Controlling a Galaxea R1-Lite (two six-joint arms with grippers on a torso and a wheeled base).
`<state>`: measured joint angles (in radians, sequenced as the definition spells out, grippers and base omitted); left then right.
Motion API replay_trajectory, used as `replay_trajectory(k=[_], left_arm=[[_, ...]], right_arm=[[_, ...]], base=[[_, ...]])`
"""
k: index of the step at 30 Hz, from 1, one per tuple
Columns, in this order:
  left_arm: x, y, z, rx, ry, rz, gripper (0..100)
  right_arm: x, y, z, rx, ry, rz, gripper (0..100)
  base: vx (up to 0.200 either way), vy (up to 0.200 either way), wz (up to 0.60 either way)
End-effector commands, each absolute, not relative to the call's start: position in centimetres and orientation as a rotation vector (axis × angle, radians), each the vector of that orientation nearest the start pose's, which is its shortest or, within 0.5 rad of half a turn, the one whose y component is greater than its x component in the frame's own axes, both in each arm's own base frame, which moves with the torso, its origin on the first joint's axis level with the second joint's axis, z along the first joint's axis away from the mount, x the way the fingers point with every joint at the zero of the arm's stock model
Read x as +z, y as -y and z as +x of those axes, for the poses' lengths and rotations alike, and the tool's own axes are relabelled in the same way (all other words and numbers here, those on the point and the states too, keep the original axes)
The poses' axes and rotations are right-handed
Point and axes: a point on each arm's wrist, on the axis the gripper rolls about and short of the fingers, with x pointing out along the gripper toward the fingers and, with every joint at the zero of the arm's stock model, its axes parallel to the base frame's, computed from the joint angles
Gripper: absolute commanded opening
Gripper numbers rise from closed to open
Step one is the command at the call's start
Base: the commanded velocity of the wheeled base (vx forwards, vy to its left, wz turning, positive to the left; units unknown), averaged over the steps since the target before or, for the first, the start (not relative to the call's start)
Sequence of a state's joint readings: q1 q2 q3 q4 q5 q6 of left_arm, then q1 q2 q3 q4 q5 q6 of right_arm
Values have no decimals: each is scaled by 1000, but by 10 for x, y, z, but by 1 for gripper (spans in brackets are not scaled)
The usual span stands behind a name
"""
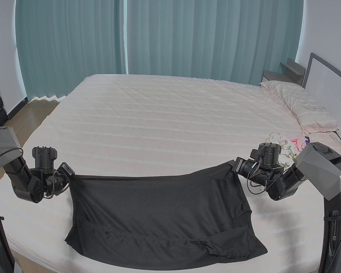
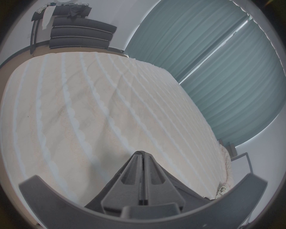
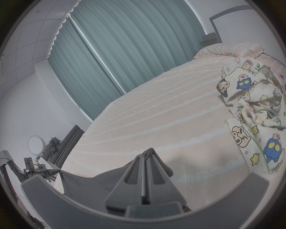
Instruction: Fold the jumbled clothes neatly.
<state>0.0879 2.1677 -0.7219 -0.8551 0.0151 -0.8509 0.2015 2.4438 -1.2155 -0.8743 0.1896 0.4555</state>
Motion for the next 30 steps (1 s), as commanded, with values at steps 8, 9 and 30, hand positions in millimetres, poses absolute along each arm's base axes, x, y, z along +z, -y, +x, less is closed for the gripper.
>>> replay_trajectory(k=[8,9,30], left_arm=[[36,-33,335,343,-536,-799,0],[36,-33,333,343,-545,-790,0],[18,-23,281,331,-723,-667,0]], right_arm=[[34,-87,413,323,-480,450,0],[33,-86,411,328,-481,451,0],[19,-64,348,364,-563,466,0]], base=[[0,0,0],[0,0,0],[0,0,0]])
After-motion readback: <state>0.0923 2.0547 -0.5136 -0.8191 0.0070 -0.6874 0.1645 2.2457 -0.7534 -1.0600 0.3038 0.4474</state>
